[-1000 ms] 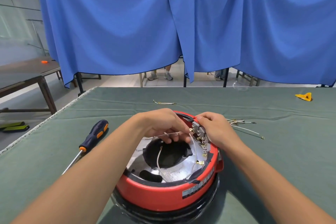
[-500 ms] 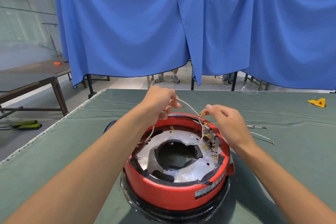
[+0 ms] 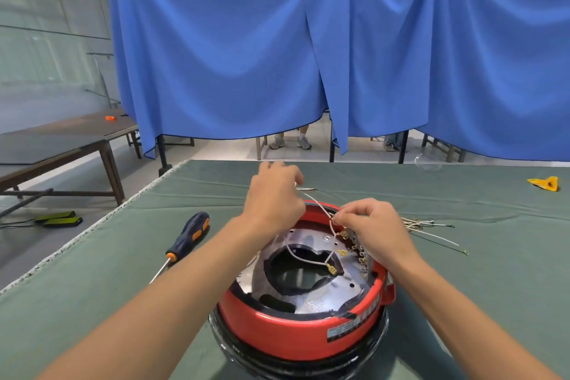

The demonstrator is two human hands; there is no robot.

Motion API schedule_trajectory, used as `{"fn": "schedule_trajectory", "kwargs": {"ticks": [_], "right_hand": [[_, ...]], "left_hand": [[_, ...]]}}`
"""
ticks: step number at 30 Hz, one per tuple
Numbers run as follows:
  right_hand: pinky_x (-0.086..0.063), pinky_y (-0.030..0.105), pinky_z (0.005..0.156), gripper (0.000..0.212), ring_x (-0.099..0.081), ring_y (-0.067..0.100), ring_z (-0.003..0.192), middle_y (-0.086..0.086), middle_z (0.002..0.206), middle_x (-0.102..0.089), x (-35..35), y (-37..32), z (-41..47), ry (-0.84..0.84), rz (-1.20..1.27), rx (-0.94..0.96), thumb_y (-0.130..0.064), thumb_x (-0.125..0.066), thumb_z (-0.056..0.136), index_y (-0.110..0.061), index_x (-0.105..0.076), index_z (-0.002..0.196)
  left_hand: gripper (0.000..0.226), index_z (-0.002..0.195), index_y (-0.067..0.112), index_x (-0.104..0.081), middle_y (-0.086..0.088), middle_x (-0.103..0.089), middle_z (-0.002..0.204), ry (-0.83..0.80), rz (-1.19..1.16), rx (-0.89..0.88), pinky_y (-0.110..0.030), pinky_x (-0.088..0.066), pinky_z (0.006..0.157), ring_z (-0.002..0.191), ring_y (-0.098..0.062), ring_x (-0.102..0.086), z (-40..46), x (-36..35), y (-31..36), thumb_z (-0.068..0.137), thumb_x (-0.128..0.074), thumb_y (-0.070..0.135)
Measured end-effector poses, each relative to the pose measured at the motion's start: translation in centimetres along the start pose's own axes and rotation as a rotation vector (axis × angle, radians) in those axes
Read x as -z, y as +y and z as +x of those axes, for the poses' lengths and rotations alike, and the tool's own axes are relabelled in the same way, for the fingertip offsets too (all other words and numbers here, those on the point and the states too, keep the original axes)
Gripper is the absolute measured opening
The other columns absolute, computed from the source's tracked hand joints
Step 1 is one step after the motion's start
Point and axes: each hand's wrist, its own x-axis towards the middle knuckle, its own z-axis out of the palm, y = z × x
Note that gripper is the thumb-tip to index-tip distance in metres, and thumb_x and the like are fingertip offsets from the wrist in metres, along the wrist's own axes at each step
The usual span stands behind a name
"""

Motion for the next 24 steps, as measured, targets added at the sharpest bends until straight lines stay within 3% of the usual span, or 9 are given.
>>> {"fn": "schedule_trajectory", "kwargs": {"ticks": [2,5,7,9,11,13,16,19,24], "right_hand": [[-0.046,0.035,0.085,0.039,-0.060,0.022,0.096,-0.012,0.068,-0.066,0.1,0.0,0.0,0.002,-0.007,0.012,-0.010,-0.072,0.077,-0.031,-0.064,0.045],[-0.045,0.025,0.077,0.041,-0.062,0.017,0.089,-0.015,0.065,-0.065,0.1,0.1,0.0,-0.009,0.005,0.004,-0.009,-0.072,0.077,-0.031,-0.064,0.043],[-0.046,0.030,0.080,0.043,-0.063,0.017,0.084,-0.013,0.066,-0.066,0.1,0.0,0.1,-0.025,0.040,-0.030,-0.007,-0.071,0.077,-0.029,-0.065,0.042],[-0.048,0.032,0.078,0.039,-0.064,0.016,0.078,-0.006,0.067,-0.070,0.3,-0.1,0.2,-0.046,0.155,-0.107,-0.003,-0.070,0.077,-0.025,-0.068,0.045],[-0.052,0.038,0.081,0.029,-0.064,0.021,0.077,0.006,0.071,-0.073,0.5,-0.5,0.3,-0.067,0.304,-0.189,0.001,-0.068,0.075,-0.017,-0.073,0.053],[-0.052,0.042,0.084,0.025,-0.064,0.023,0.076,0.010,0.070,-0.073,0.6,-0.7,0.3,-0.077,0.358,-0.217,0.002,-0.068,0.074,-0.013,-0.074,0.055],[-0.048,0.034,0.076,0.036,-0.063,0.016,0.071,-0.003,0.060,-0.070,0.6,-0.4,0.4,-0.075,0.269,-0.174,-0.002,-0.068,0.077,-0.019,-0.070,0.046],[-0.043,0.025,0.065,0.032,-0.059,0.008,0.065,-0.007,0.058,-0.068,0.6,-0.1,0.3,-0.081,0.186,-0.142,-0.007,-0.066,0.081,-0.019,-0.070,0.051],[-0.040,0.027,0.058,0.031,-0.053,0.009,0.059,-0.012,0.052,-0.061,0.3,0.3,0.3,-0.029,0.035,-0.091,-0.019,-0.062,0.086,-0.021,-0.067,0.055]], "left_hand": [[0.034,0.109,0.018,-0.067,-0.002,-0.056,0.124,-0.006,0.059,-0.195,-0.034,-0.031,0.104,0.125,-0.021,-0.036,-0.7,-0.6,0.1,0.078,-0.056,0.009],[0.035,0.109,0.025,-0.070,-0.002,-0.043,0.145,0.001,0.289,-0.423,-0.036,-0.008,0.117,0.142,-0.021,-0.019,-1.0,-1.0,0.0,0.080,-0.054,0.016],[0.032,0.105,0.027,-0.073,0.000,-0.055,0.135,-0.062,0.233,-0.484,-0.033,-0.016,0.115,0.133,-0.019,-0.035,-1.0,-0.9,0.3,0.080,-0.054,0.016],[0.028,0.095,0.024,-0.076,0.001,-0.072,0.100,-0.177,-0.008,-0.406,-0.029,-0.043,0.093,0.090,-0.014,-0.057,-1.0,-0.3,1.2,0.078,-0.056,0.013],[0.021,0.085,0.017,-0.077,0.001,-0.073,0.079,-0.299,-0.196,-0.261,-0.027,-0.051,0.071,0.067,-0.011,-0.058,-0.3,0.5,2.0,0.077,-0.059,0.010],[0.016,0.079,0.006,-0.075,-0.003,-0.071,0.069,-0.442,-0.286,-0.164,-0.029,-0.052,0.069,0.063,-0.011,-0.060,0.7,1.2,2.5,0.077,-0.059,0.008],[0.016,0.076,0.000,-0.072,-0.005,-0.068,0.064,-0.618,-0.346,-0.086,-0.029,-0.054,0.075,0.063,-0.016,-0.064,1.6,1.6,2.7,0.081,-0.060,0.008],[0.014,0.080,0.006,-0.073,-0.001,-0.070,0.066,-0.679,-0.372,-0.048,-0.026,-0.053,0.072,0.061,-0.011,-0.063,1.6,1.0,2.2,0.085,-0.062,0.012],[0.010,0.082,0.011,-0.075,0.002,-0.067,0.064,-0.672,-0.540,0.041,-0.020,-0.048,0.059,0.051,-0.008,-0.054,1.5,0.1,0.7,0.087,-0.067,0.015]]}}
